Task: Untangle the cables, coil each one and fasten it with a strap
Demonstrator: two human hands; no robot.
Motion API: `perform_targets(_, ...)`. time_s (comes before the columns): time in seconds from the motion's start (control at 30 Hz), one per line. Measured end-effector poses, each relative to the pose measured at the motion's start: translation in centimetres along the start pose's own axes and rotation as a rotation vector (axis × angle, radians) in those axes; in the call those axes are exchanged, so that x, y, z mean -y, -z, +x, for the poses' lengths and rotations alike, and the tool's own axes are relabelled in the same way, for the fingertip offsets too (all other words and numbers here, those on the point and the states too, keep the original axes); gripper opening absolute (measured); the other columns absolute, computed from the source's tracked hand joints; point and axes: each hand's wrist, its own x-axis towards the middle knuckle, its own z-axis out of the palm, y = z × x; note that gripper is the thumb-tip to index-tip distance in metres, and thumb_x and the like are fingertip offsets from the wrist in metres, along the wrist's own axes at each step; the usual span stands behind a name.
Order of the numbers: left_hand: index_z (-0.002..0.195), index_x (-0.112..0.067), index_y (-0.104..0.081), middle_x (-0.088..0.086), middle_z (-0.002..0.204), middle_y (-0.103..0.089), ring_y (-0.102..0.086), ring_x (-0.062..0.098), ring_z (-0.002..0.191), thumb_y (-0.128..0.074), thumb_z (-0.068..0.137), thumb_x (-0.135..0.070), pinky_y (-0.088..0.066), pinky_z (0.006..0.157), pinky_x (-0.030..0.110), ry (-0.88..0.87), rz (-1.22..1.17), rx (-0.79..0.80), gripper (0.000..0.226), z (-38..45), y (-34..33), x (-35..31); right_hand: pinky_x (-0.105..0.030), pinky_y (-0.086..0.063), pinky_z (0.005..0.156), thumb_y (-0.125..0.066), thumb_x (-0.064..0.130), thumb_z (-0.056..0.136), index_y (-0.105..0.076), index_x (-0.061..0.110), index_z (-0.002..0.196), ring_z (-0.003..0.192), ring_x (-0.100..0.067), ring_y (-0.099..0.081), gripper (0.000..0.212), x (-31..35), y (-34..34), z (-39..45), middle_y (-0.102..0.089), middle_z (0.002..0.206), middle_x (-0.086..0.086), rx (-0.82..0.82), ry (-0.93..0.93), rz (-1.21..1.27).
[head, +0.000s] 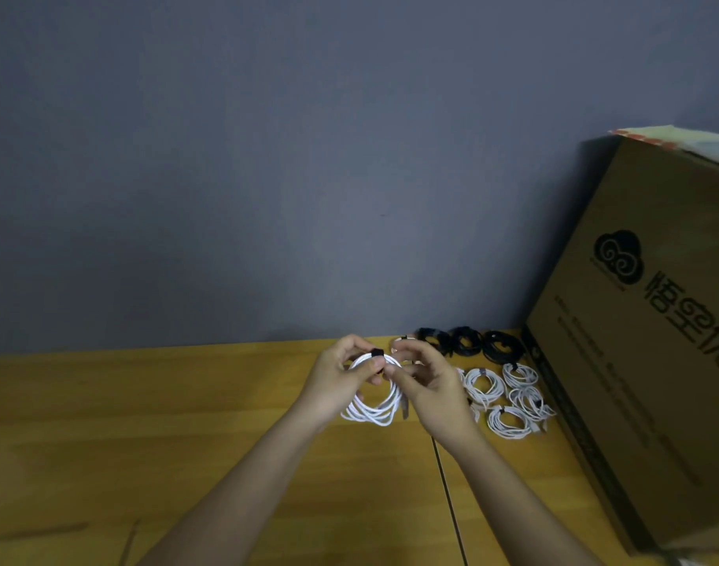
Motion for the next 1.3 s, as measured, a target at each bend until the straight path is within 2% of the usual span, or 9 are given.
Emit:
perform_targets(0.2, 0.086, -0.017, -0.054, 0.005, 0.085, -0.064, -0.064, 0.002, 0.058, -0.062, 0.091, -0.009, -0.043, 0.047, 0.015, 0.086, -0.035, -0.130, 0.013, 0.7, -3.3, 3.5, -0.024, -0.051, 0.067, -0.048, 0.027, 0.099, -0.049, 0.032, 0.131, 0.081, -0.007, -0.059, 0.033, -4.3, -0.2, -2.9, -0.063, 0.092, 0.005, -0.012, -0.110, -0.091)
perform_targets(0.43, 0.104, -0.023, -0.059, 0.004, 0.103, -0.066, -0.065, 0.013, 0.093, -0.064, 0.090, -0.028, -0.051, 0.075, 0.026, 0.258, 0.090, 0.160, 0.015, 1.6, -9.2, 8.7, -0.039, -0.051, 0.068, -0.051, 0.017, 0.098, -0.049, 0.034, 0.128, 0.067, -0.013, -0.057, 0.035, -10.2, 6.0, -4.8, -0.063, 0.073, 0.005, -0.167, -0.288, -0.156)
perform_targets(0.53, 0.118, -0.019, -0.059, -0.003, 0.108, -0.064, -0.060, 0.010, 0.103, -0.063, 0.090, -0.034, -0.045, 0.083, 0.021, 0.286, 0.210, 0.231, 0.031, 2.6, -11.0, 10.4, -0.043, -0.058, 0.069, -0.051, 0.020, 0.098, -0.051, 0.019, 0.134, 0.078, -0.020, -0.064, 0.037, -13.9, 10.0, -6.1, -0.066, 0.089, -0.005, -0.314, -0.408, -0.169)
perform_targets(0.67, 0.107, -0.010, -0.065, -0.001, 0.095, -0.064, -0.062, 0.017, 0.094, -0.060, 0.093, -0.015, -0.042, 0.075, 0.014, 0.233, 0.315, 0.162, 0.016, 3.1, -12.7, 12.1, -0.043, -0.055, 0.072, -0.050, 0.014, 0.098, -0.050, 0.003, 0.134, 0.083, -0.030, -0.062, 0.038, -18.4, 16.1, -7.7, -0.062, 0.101, -0.017, -0.465, -0.544, -0.228)
perform_targets(0.77, 0.104, -0.009, -0.065, 0.002, 0.095, -0.066, -0.061, 0.016, 0.090, -0.058, 0.094, -0.014, -0.046, 0.078, 0.023, 0.213, 0.411, 0.161, 0.013, 3.2, -13.6, 12.8, -0.054, -0.048, 0.091, -0.048, 0.015, 0.099, -0.048, 0.002, 0.136, 0.108, -0.039, -0.057, 0.039, -21.0, 19.9, -7.8, -0.058, 0.123, -0.023, -0.485, -0.663, -0.273)
perform_targets(0.93, 0.103, -0.008, -0.065, 0.000, 0.090, -0.064, -0.062, 0.018, 0.089, -0.057, 0.094, -0.012, -0.048, 0.081, 0.030, 0.212, 0.497, 0.136, 0.012, 3.8, -14.5, 13.3, -0.043, -0.039, 0.100, -0.050, 0.020, 0.098, -0.041, 0.003, 0.142, 0.130, -0.038, -0.042, 0.048, -22.8, 22.7, -6.9, -0.045, 0.141, -0.022, -0.481, -0.734, -0.332)
perform_targets(1.13, 0.099, -0.017, -0.062, -0.004, 0.088, -0.061, -0.062, 0.018, 0.083, -0.056, 0.095, -0.014, -0.048, 0.074, 0.030, 0.274, 0.525, 0.120, 0.007, 3.8, -15.1, 14.0, -0.048, -0.032, 0.098, -0.037, 0.064, 0.079, -0.054, 0.009, 0.134, 0.122, -0.045, -0.037, 0.080, -22.7, 22.7, -8.3, -0.043, 0.138, -0.024, -0.354, -0.648, -0.821)
perform_targets(1.23, 0.099, -0.017, -0.062, 0.000, 0.091, -0.063, -0.063, 0.021, 0.083, -0.055, 0.096, -0.014, -0.051, 0.075, 0.036, 0.292, 0.523, 0.132, 0.008, 4.0, -15.2, 14.1, -0.049, -0.041, 0.082, -0.072, 0.027, 0.082, -0.070, 0.009, 0.111, 0.102, -0.049, -0.049, 0.034, -23.5, 22.5, -8.9, -0.057, 0.117, -0.025, -0.281, -0.457, -1.003)
perform_targets(1.3, 0.101, -0.014, -0.062, 0.003, 0.092, -0.064, -0.064, 0.024, 0.084, -0.055, 0.096, -0.012, -0.051, 0.076, 0.038, 0.309, 0.531, 0.142, 0.009, 4.0, -15.3, 14.1, -0.047, -0.045, 0.081, -0.072, 0.006, 0.081, -0.071, 0.006, 0.106, 0.098, -0.048, -0.052, 0.025, -23.8, 22.5, -8.8, -0.058, 0.110, -0.025, -0.186, -0.424, -0.981)
